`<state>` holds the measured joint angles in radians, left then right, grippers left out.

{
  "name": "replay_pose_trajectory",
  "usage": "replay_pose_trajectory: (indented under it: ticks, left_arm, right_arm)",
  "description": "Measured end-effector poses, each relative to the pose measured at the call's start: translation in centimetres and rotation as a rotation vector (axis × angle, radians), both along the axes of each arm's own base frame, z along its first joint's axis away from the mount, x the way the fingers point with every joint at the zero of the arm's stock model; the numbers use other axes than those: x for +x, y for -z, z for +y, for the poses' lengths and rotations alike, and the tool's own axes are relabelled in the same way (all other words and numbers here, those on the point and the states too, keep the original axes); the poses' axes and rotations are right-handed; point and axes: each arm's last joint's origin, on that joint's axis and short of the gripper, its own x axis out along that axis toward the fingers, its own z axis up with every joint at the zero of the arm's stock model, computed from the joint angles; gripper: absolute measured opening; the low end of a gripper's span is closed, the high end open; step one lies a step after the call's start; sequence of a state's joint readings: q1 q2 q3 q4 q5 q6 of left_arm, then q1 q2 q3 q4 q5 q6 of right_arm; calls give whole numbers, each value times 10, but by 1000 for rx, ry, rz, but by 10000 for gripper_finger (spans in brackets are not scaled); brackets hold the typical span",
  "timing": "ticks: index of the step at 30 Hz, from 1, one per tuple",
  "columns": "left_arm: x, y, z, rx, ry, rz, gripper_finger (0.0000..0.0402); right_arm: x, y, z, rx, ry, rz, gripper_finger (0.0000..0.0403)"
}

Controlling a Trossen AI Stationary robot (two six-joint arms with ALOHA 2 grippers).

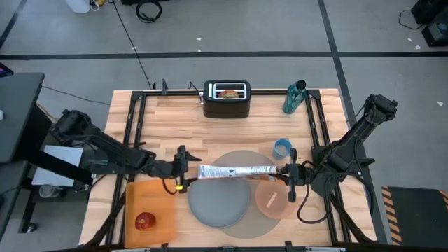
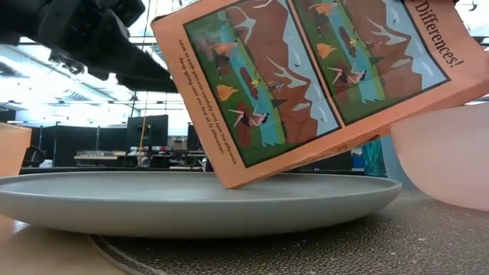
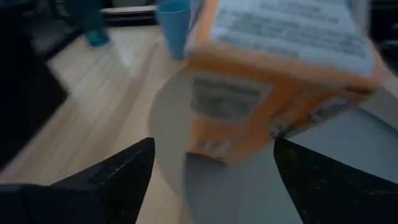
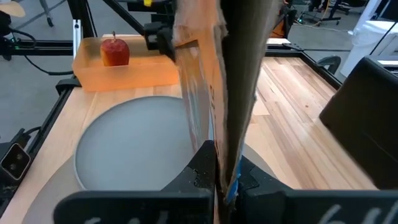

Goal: Arrange a breakfast setting
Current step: Pour cereal into the orange bowl

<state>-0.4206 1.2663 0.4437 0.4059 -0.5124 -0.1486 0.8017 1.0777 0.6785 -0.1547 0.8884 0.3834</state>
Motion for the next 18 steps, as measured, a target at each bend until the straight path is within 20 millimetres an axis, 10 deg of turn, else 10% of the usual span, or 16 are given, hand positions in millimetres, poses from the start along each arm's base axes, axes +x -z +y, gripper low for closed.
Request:
replay_pose_trajectory:
  ticks: [18]
  left_arm:
    - [23, 16, 10, -10, 114, -18, 339]
  right_arm:
    - [0, 0, 0, 7, -16, 8, 10]
